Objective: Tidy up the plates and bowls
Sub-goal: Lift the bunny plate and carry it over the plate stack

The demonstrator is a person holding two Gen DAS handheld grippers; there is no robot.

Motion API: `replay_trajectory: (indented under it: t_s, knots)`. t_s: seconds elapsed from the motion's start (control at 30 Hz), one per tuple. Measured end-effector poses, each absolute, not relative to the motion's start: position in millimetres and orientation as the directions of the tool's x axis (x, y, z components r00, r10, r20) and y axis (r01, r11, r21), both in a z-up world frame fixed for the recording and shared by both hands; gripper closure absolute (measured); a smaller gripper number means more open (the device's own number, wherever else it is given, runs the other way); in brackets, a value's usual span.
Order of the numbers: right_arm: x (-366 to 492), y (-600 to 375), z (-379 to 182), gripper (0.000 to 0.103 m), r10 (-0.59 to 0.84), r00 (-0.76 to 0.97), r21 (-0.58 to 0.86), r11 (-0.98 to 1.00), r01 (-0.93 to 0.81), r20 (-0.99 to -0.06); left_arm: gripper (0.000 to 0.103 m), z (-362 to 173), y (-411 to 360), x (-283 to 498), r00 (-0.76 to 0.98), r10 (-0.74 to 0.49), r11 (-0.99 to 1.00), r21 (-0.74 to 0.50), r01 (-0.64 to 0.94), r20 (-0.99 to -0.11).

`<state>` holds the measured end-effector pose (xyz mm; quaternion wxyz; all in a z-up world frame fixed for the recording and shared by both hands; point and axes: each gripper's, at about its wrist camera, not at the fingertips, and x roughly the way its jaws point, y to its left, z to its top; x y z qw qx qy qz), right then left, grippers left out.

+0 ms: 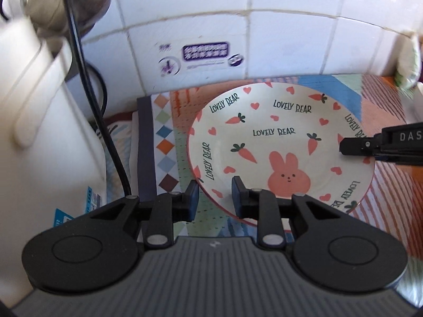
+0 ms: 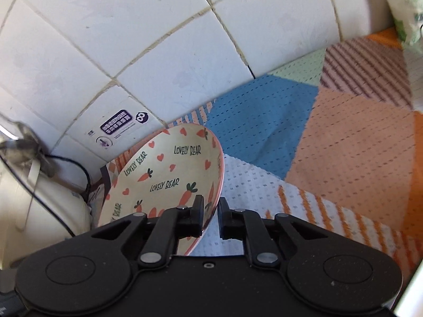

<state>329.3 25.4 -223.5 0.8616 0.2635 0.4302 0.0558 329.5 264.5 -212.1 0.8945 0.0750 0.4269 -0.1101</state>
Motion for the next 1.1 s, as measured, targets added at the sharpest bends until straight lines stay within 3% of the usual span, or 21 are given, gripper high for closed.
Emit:
replay_trajectory:
  t_s: [0.67,1.1]
  knots:
    - [165,-61,-163,0.083,0.138,0.742,0.434,0.874,0.221,-0.656,0.079,-158,177,233,0.539,-0.38,0.831,-0.022,0.556,-0.752]
    - [85,-128,-164,0.083,0.042,0.726,0.412,0.845,0.341,-0.686,0.079,-179,109,175,0.388,-0.495,0.745,-0.149,0.65,-0.777]
